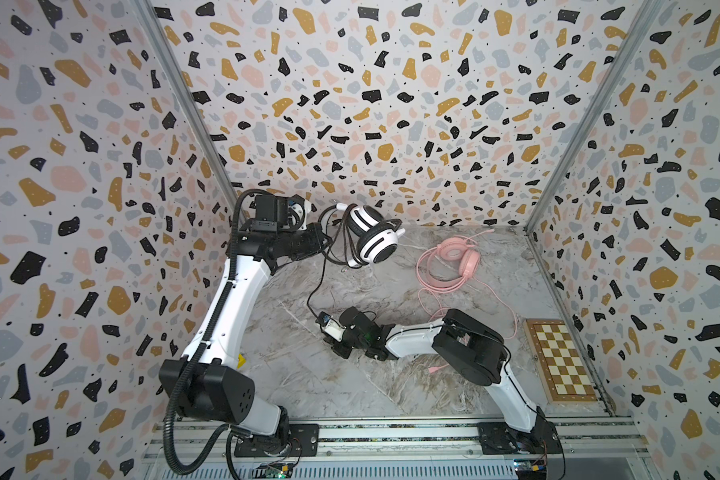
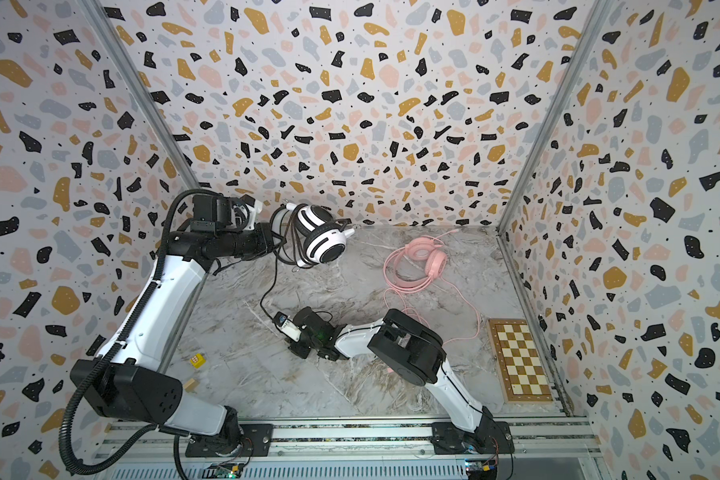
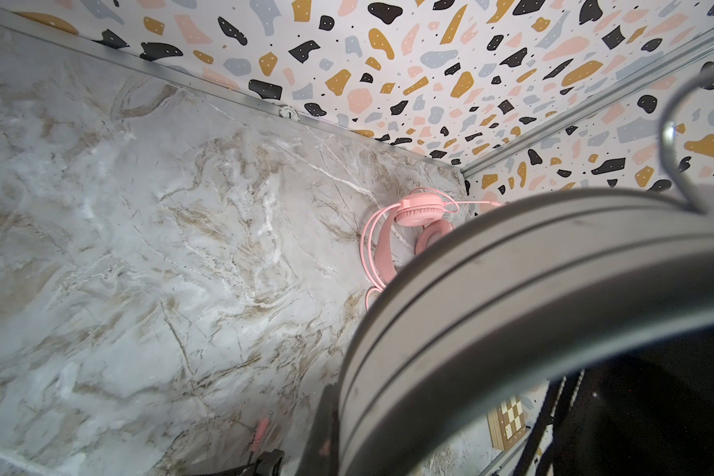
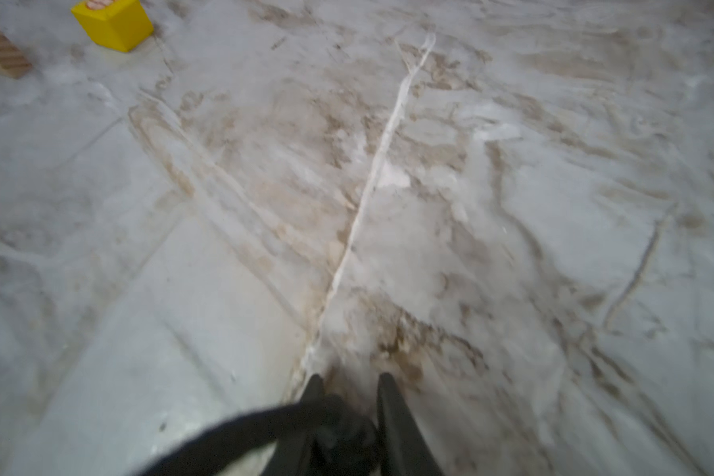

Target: Wrap the headphones

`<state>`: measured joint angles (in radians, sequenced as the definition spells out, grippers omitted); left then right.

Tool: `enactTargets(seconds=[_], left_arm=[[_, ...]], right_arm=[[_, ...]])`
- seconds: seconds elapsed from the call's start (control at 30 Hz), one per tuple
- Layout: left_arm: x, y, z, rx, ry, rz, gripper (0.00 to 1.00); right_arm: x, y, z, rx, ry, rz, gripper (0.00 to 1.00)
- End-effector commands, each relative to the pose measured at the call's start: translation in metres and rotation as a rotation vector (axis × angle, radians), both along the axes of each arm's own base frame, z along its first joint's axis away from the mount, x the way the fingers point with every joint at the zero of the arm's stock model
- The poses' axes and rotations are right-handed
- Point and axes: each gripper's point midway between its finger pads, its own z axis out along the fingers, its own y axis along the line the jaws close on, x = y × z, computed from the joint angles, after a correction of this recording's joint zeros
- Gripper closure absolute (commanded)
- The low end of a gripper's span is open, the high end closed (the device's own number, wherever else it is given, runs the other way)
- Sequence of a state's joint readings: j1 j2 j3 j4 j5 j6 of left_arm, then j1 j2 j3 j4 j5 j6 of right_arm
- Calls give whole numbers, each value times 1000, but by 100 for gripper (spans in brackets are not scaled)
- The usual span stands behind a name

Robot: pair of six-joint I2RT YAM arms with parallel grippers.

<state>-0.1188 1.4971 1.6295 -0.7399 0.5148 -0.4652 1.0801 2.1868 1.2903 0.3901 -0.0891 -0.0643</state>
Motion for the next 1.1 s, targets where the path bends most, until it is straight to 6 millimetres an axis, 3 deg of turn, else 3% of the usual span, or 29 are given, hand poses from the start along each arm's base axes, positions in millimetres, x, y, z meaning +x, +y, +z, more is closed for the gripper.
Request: enactTargets(seconds=[0.0, 0.1, 0.33, 0.43, 0.53, 0.83, 0.93, 1.07], left_arm=[[-3, -5, 39, -58, -117, -24, 100], [-7, -6, 34, -53, -105, -37, 100], [-22, 0, 11, 10, -71, -44, 100], [-19, 7, 11, 38, -80, -25, 100], [-8, 17, 8, 58, -91, 24, 100], [42, 36, 10, 16, -181, 203, 100], [51, 35, 11, -11, -185, 205, 100], [51, 43, 12, 11, -186, 216, 100]], right_arm=[[9, -33, 15, -11, 6, -55, 92], [21, -59, 28, 16, 24, -97, 94], [74, -131, 76, 113, 40, -243, 94], [82, -158, 92, 122, 33, -294, 94], [67, -171, 112, 163, 41, -302, 94], [-43, -157, 153, 195, 73, -134, 94], [-49, -171, 163, 219, 63, -160, 94], [-27, -200, 170, 249, 43, -258, 94]])
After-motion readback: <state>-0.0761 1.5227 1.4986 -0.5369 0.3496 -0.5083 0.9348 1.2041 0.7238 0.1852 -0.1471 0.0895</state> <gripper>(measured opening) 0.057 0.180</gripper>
